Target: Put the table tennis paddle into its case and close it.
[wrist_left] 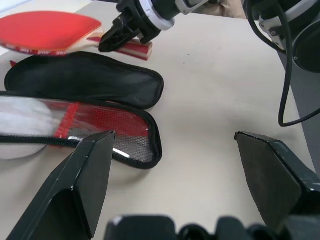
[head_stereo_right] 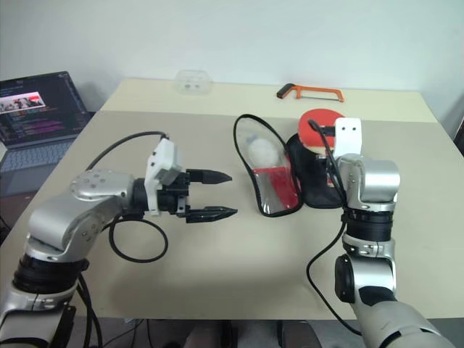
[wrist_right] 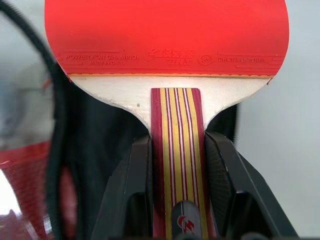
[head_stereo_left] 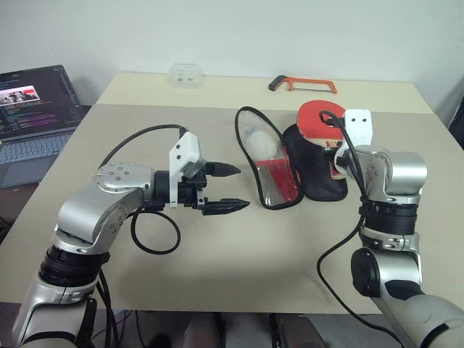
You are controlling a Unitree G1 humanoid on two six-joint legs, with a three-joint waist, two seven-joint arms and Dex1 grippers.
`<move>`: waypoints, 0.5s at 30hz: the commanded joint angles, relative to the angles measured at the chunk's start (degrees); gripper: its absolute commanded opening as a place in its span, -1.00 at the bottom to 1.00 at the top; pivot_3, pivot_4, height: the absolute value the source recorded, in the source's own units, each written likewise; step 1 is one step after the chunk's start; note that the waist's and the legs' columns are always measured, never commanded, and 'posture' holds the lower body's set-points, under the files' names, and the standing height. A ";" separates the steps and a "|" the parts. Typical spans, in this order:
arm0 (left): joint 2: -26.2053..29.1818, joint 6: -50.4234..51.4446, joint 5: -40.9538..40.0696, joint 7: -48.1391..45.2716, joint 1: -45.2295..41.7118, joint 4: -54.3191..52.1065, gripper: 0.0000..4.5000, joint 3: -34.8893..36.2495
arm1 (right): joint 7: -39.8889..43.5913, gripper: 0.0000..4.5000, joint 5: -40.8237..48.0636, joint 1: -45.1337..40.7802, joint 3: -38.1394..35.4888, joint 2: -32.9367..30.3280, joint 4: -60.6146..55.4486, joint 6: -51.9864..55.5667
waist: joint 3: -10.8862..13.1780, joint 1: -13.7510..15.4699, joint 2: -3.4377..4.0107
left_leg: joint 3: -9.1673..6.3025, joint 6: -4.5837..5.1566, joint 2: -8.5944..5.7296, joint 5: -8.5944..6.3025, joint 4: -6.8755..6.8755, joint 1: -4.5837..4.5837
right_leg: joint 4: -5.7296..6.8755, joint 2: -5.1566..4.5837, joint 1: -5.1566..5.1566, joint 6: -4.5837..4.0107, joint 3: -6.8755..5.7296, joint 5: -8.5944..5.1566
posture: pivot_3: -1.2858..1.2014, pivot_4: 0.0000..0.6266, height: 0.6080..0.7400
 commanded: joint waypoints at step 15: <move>1.85 1.07 -1.04 1.08 0.84 -3.39 0.86 2.43 | 1.50 -0.52 0.02 2.06 1.95 -0.94 2.52 -2.94 | 0.00 0.10 0.00 | 0.02 0.00 -0.01 0.00 0.00 0.00 | 0.02 0.02 -0.03 0.00 0.01 0.00 | 0.03 -0.52 1.00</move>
